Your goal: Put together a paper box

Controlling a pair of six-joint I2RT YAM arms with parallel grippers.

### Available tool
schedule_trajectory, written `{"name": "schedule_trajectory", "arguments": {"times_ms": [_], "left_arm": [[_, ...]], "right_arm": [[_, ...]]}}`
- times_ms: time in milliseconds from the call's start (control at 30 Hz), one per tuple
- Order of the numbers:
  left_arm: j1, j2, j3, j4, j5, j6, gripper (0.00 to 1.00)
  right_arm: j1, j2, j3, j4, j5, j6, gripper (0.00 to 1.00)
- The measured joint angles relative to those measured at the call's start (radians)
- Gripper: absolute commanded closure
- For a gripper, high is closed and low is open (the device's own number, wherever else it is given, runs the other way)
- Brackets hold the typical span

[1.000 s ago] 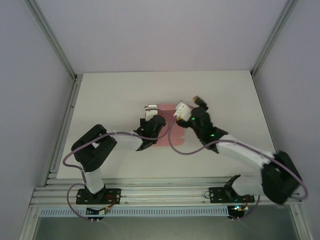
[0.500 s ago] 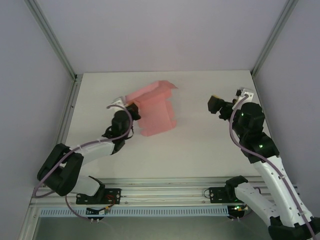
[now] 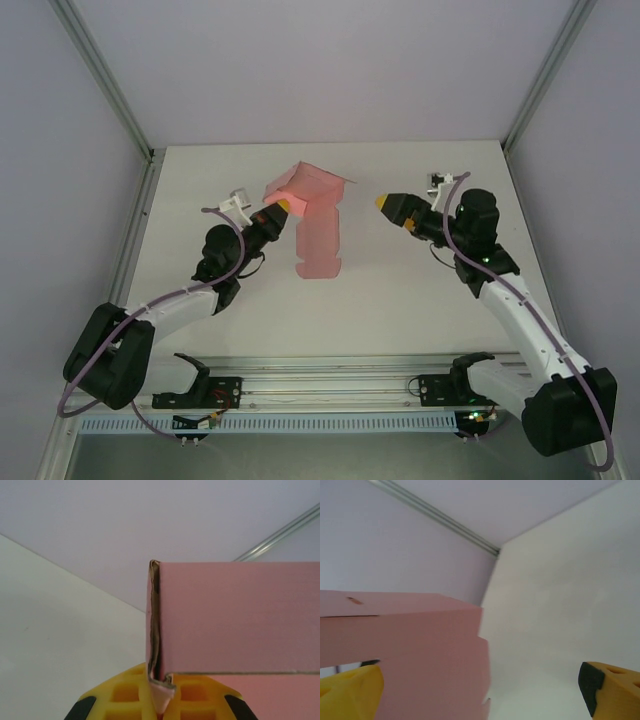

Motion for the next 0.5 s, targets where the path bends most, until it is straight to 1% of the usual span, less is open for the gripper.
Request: {"name": "schedule_trajectory", "arguments": {"times_ms": [167, 367, 500], "left_arm": [[0.0, 0.055, 0.0, 0.069, 0.04, -0.031, 1.0], [0.0, 0.133, 0.003, 0.114, 0.082, -0.057, 1.0], [-0.001, 0.146, 0.01, 0.117, 0.093, -0.059, 1.0]], "right_arm": [[0.027, 0.032, 0.0, 0.079, -0.055, 0.016, 0.0], [0.092, 0.068, 0.001, 0.111, -0.059, 0.016, 0.0], [0.12, 0.086, 0.001, 0.143, -0.045, 0.02, 0.0]]}}
